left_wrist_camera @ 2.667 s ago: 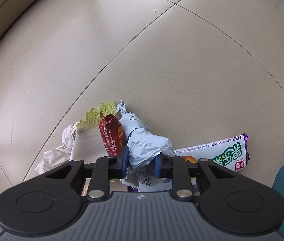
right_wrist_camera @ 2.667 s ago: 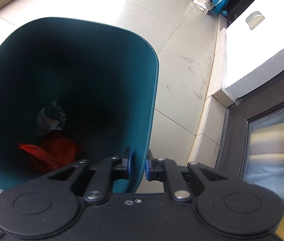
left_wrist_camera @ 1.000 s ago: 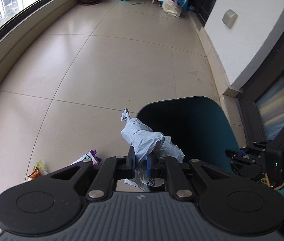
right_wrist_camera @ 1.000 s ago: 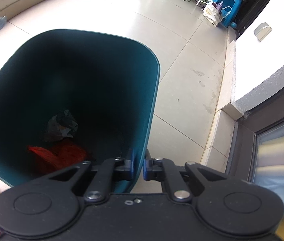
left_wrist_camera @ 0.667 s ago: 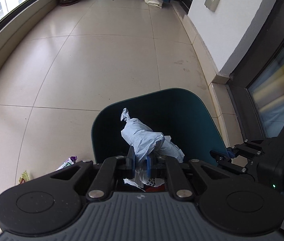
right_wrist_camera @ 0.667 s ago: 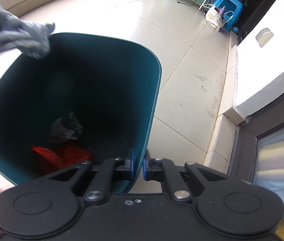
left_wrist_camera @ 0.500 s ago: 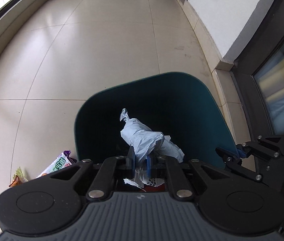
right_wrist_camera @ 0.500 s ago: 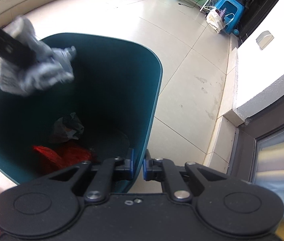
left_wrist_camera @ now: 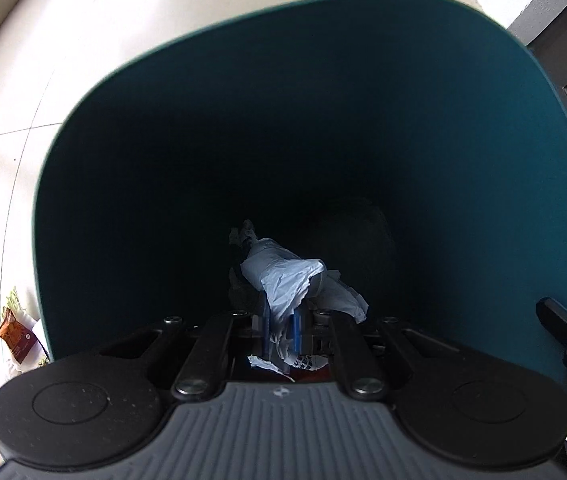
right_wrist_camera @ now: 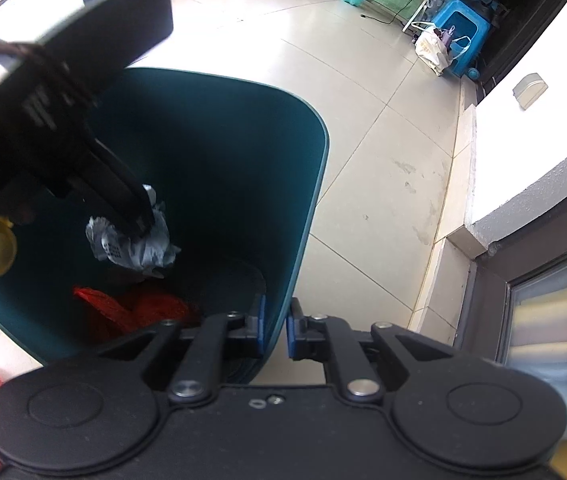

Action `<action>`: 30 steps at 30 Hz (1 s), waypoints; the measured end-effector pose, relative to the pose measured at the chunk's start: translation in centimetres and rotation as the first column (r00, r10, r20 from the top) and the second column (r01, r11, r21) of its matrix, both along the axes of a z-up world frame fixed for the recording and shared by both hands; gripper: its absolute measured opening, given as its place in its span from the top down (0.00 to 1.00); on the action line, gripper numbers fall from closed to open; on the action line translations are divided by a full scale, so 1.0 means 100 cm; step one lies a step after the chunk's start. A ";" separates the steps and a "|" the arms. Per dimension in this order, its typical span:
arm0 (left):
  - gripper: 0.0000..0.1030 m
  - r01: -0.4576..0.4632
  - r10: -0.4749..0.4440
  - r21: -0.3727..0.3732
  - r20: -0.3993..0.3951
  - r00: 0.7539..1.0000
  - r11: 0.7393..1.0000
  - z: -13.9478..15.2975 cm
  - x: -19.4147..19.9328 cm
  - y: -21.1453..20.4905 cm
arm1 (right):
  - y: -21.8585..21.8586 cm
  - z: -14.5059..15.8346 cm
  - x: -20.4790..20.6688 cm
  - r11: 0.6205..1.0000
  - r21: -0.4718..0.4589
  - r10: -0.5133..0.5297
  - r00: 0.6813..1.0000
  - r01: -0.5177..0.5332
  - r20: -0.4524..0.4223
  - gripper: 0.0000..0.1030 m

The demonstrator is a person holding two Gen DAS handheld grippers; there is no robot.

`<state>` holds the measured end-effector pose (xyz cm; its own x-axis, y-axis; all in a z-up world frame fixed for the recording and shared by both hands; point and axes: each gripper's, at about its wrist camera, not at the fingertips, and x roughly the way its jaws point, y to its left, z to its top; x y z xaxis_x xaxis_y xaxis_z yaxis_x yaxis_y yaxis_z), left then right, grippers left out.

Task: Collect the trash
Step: 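Carry the grey wrapper with the left tool into the bin and release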

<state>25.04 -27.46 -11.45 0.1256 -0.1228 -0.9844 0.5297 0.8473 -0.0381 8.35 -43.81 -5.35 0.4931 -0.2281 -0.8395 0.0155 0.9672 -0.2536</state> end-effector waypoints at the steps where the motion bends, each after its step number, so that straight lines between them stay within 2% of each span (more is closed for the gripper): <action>1: 0.91 -0.002 0.003 0.006 -0.013 1.000 1.000 -0.004 0.001 -0.001 | 0.000 0.000 0.000 1.000 -0.001 0.001 1.000 -0.001 0.001 0.91; 6: 0.91 -0.001 0.004 0.048 -0.059 0.998 0.999 -0.021 0.004 -0.008 | 0.001 -0.002 -0.002 1.000 -0.007 0.000 1.000 0.000 0.001 0.91; 9: 0.91 0.018 -0.014 0.043 -0.089 0.996 0.999 -0.029 0.006 -0.017 | 0.000 -0.003 -0.002 1.000 -0.008 -0.004 1.000 0.004 -0.002 0.91; 16: 0.89 0.028 -0.027 0.015 -0.075 0.997 0.999 -0.026 0.003 -0.016 | -0.001 -0.006 0.000 1.000 -0.009 -0.018 1.000 0.018 -0.009 0.92; 19: 0.85 0.036 -0.036 -0.002 -0.069 0.997 0.999 -0.021 0.004 -0.009 | -0.003 -0.006 0.000 1.000 -0.002 -0.026 1.000 0.026 -0.015 0.92; 22: 0.75 0.039 -0.040 -0.017 -0.055 0.998 0.999 -0.015 0.004 -0.004 | -0.001 -0.006 0.000 1.000 -0.002 -0.030 0.999 0.030 -0.018 0.92; 26: 0.52 0.042 -0.043 -0.031 -0.013 0.999 0.999 0.001 -0.002 0.002 | -0.005 -0.006 0.005 0.999 0.007 -0.041 0.999 0.041 -0.019 0.92; 30: 0.52 0.066 -0.065 -0.054 0.029 0.997 0.996 0.020 -0.010 0.007 | -0.009 -0.007 0.006 0.999 0.022 -0.049 0.999 0.049 -0.015 0.93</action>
